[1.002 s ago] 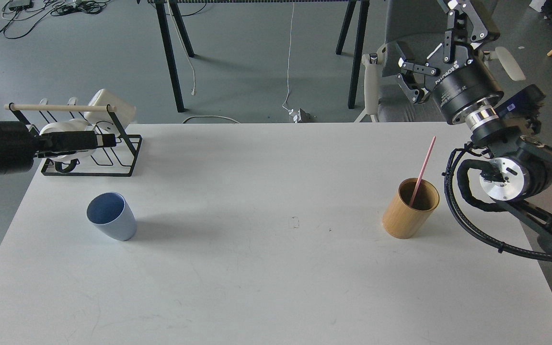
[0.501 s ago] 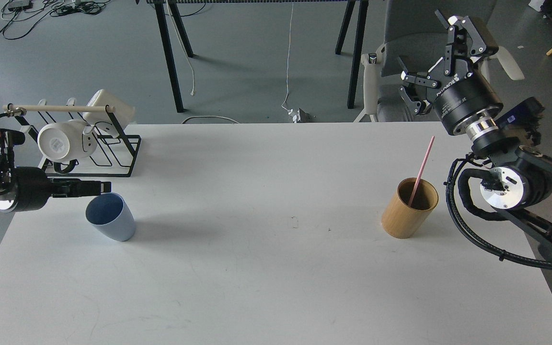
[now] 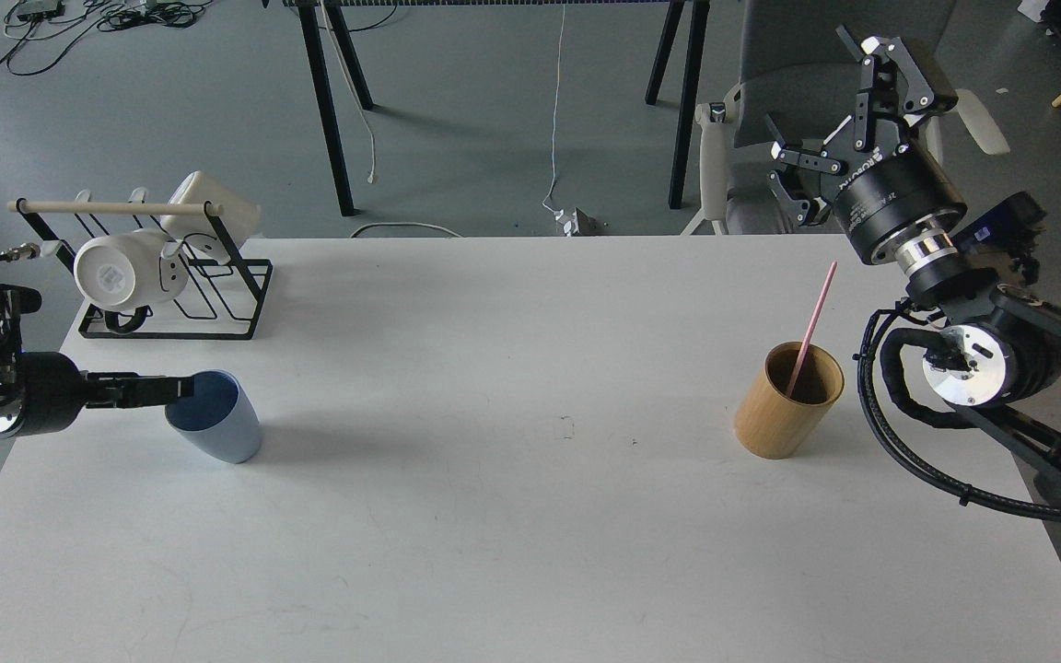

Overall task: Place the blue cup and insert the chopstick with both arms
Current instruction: 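Grasp the blue cup rim with the left gripper, then lift the blue cup with the left gripper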

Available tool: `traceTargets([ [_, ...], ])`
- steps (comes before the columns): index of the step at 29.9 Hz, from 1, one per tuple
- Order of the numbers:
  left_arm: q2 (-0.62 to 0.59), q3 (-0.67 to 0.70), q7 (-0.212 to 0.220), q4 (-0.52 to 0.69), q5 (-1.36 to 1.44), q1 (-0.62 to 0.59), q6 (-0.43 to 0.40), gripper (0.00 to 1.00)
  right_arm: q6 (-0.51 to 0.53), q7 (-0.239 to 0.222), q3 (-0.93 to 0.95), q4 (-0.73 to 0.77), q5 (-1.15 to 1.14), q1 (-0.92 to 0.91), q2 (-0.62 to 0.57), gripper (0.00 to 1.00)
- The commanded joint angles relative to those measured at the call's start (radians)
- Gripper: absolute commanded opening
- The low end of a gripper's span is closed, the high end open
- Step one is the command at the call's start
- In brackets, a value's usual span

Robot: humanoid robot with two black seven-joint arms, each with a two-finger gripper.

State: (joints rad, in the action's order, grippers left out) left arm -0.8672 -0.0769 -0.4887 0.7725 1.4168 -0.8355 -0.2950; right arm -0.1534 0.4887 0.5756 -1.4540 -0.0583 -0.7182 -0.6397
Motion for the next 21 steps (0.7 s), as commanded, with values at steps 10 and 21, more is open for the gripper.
traceTargets([
  [10,0.004,0.003,0.000,-0.001,-0.004,0.010,0.004,0.64,0.000,0.000,0.003,0.000,0.000,0.022,-0.009,0.94],
  [21,0.005,0.009,0.000,0.014,-0.012,0.010,0.060,0.07,0.000,0.000,0.003,0.001,0.000,0.026,-0.014,0.94],
])
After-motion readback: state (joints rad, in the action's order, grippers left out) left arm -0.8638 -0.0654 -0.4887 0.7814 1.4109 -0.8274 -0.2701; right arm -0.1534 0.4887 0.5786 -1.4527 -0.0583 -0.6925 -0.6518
